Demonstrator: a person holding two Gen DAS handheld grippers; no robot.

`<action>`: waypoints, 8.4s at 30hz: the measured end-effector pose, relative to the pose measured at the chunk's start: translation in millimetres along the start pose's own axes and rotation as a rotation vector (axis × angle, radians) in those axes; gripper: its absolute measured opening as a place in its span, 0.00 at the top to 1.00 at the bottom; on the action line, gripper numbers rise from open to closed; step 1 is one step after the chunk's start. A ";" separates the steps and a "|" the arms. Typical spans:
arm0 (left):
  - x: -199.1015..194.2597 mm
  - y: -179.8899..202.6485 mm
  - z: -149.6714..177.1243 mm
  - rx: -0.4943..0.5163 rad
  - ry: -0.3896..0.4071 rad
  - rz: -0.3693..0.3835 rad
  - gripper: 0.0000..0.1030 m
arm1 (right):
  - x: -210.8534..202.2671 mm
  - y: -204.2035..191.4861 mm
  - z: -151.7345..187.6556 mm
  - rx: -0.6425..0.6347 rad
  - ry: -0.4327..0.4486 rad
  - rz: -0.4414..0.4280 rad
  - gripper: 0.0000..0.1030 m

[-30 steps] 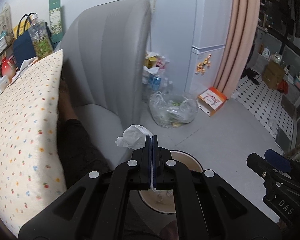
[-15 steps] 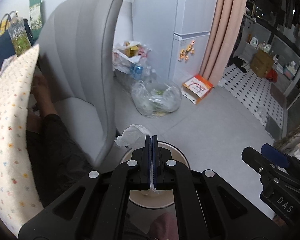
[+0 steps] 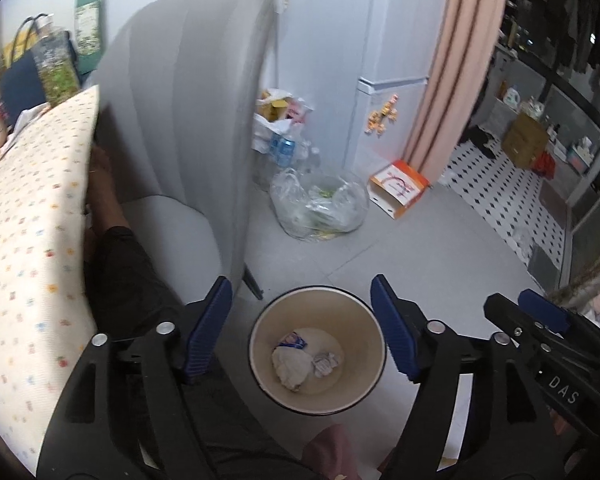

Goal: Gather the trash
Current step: 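Move both open tools back toward the trash on the table, then grasp the small brown cardboard box with the left tool, then grasp the white-and-red paper cup with the right tool while the left tool holds the box, then carry the brown box and paper cup with both tools over the bin, then open the right tool to drop the cup while the left tool releases the box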

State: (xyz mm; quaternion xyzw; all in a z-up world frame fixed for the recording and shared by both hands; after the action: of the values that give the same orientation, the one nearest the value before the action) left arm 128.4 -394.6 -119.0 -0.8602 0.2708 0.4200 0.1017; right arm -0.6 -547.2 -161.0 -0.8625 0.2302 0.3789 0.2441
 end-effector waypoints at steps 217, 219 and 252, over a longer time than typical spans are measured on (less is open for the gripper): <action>-85.2 -98.8 15.3 -0.089 0.152 -0.207 0.44 | -57.2 -166.3 11.2 -0.333 0.093 -0.151 0.73; -79.5 -93.2 12.5 -0.076 0.144 -0.202 0.44 | -53.0 -159.6 9.3 -0.321 0.090 -0.143 0.73; -28.8 -66.0 6.0 -0.032 0.058 -0.165 0.44 | 28.1 -101.3 2.6 -0.182 -0.020 -0.065 0.64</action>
State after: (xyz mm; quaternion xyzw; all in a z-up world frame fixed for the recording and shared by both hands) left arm 146.4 -326.2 -103.9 -0.8930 0.1948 0.3893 0.1142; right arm 74.0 -473.2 -159.1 -0.8842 0.1643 0.3989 0.1791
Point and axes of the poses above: each gripper's, at about its wrist camera, not at the fingertips, and x roughly the way its jaws point, y to its right, z to its underside, the point moved 3 cm from there along x, roughly the way its jaws point
